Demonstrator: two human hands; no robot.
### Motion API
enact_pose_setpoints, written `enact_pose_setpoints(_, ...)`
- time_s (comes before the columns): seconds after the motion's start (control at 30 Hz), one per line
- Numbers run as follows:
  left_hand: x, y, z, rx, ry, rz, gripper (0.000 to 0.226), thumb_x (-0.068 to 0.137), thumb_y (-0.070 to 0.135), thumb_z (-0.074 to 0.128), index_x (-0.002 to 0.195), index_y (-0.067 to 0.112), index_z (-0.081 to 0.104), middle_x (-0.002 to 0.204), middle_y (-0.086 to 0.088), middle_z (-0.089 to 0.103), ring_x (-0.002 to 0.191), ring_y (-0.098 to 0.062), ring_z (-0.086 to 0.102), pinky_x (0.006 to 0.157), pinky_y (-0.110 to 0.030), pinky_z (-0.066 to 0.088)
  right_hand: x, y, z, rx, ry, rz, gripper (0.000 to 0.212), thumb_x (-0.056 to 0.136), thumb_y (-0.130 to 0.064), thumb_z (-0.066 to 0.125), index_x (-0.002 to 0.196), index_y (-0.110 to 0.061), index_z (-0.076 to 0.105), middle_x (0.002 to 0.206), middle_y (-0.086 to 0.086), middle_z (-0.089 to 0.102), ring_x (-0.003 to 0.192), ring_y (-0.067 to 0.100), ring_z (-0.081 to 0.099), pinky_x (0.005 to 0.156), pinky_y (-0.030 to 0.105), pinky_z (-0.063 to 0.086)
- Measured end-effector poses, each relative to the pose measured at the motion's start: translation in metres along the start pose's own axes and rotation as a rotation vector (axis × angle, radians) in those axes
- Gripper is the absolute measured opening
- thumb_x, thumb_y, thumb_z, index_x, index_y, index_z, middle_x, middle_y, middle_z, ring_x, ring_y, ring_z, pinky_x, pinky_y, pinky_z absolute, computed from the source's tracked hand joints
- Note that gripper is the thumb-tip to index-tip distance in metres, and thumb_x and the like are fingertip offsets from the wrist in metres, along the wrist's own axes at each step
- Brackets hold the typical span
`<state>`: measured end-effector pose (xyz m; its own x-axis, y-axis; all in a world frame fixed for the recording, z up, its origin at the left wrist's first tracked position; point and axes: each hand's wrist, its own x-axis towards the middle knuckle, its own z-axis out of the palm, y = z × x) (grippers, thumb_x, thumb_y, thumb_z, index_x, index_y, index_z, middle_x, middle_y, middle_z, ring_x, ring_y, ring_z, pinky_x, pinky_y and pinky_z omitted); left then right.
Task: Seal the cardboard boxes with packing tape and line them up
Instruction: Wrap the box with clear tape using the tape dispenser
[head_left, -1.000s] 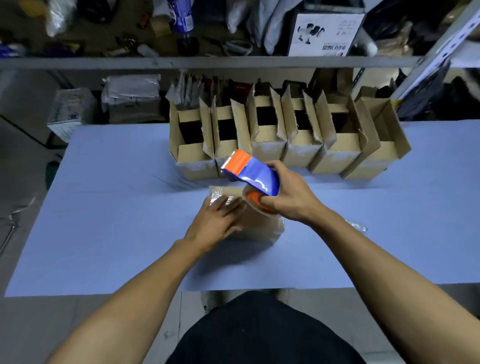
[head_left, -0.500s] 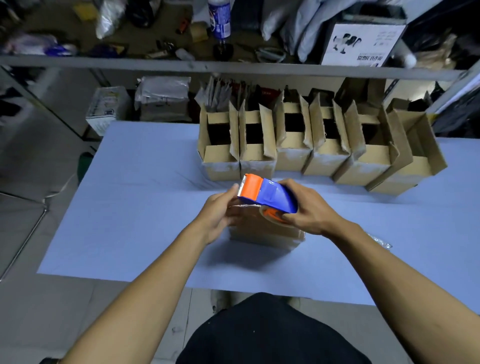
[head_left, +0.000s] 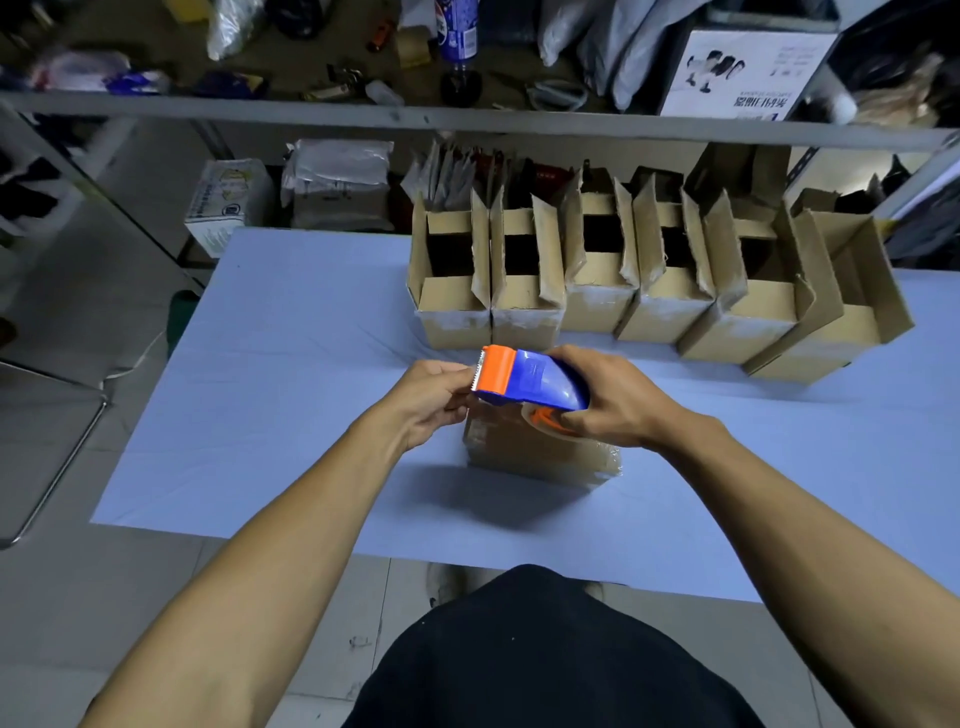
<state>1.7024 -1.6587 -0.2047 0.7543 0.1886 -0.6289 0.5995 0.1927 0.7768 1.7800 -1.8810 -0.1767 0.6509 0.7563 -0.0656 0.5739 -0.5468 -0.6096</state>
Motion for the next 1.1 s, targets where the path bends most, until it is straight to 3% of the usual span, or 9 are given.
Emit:
enact_pose_setpoints(0.13, 0.002, -0.009, 0.004, 0.159, 0.15, 0.063, 0.022, 0.096, 0.015, 0.061, 0.078, 0.009, 0.072, 0.068, -0.005, 0.063, 0.06, -0.012, 0.051, 0.055, -0.023, 0.039, 0.006, -0.003, 0.005, -0.064, -0.035, -0.06, 0.046, 0.082, -0.051, 0.069, 0.119, -0.031, 0.053, 0.099, -0.01, 0.062, 0.083, 0.01, 0.055, 0.072, 0.028, 0.048)
enact_pose_setpoints(0.37, 0.005, -0.021, 0.009, 0.05, 0.235, 0.051, 0.023, 0.095, 0.007, 0.057, 0.076, 0.008, 0.068, 0.063, -0.005, 0.054, 0.056, -0.012, 0.043, 0.052, -0.023, 0.04, 0.003, 0.005, 0.003, -0.148, -0.061, -0.06, 0.066, 0.082, -0.058, 0.064, 0.138, -0.026, 0.045, 0.11, -0.002, 0.062, 0.09, 0.013, 0.054, 0.076, 0.023, 0.04)
enact_pose_setpoints(0.47, 0.009, -0.029, 0.001, -0.027, 0.315, 0.008, 0.011, 0.093, 0.006, 0.059, 0.089, 0.004, 0.07, 0.069, -0.003, 0.056, 0.057, -0.011, 0.044, 0.054, -0.022, 0.043, -0.006, 0.013, -0.005, -0.219, -0.057, -0.012, 0.068, 0.082, -0.059, 0.062, 0.139, -0.026, 0.044, 0.109, -0.003, 0.061, 0.09, 0.016, 0.054, 0.073, 0.025, 0.038)
enact_pose_setpoints(0.6, 0.012, -0.039, -0.008, -0.052, 0.344, -0.016, 0.014, 0.093, 0.009, 0.058, 0.096, 0.003, 0.07, 0.072, -0.002, 0.056, 0.06, -0.012, 0.045, 0.055, -0.025, 0.043, -0.015, 0.013, -0.005, -0.23, -0.037, -0.01, 0.066, 0.083, -0.059, 0.063, 0.138, -0.028, 0.044, 0.11, -0.003, 0.062, 0.086, 0.013, 0.051, 0.071, 0.028, 0.042)
enact_pose_setpoints(0.7, 0.013, -0.037, -0.001, -0.076, 0.366, -0.029, 0.015, 0.095, 0.013, 0.057, 0.092, 0.005, 0.069, 0.07, -0.002, 0.054, 0.06, -0.013, 0.044, 0.053, -0.025, 0.042, -0.016, 0.008, -0.004, -0.226, -0.023, 0.0, 0.065, 0.084, -0.058, 0.064, 0.138, -0.028, 0.044, 0.112, -0.002, 0.063, 0.092, 0.018, 0.057, 0.075, 0.033, 0.048)
enact_pose_setpoints(1.1, 0.025, -0.063, 0.016, -0.07, 0.45, -0.013, 0.022, 0.092, 0.012, 0.053, 0.071, 0.008, 0.058, 0.064, -0.005, 0.047, 0.058, -0.017, 0.04, 0.05, -0.025, 0.031, -0.008, 0.01, 0.0, -0.281, -0.008, -0.009, 0.067, 0.083, -0.058, 0.064, 0.139, -0.029, 0.044, 0.113, -0.003, 0.064, 0.097, 0.02, 0.058, 0.074, 0.031, 0.047)
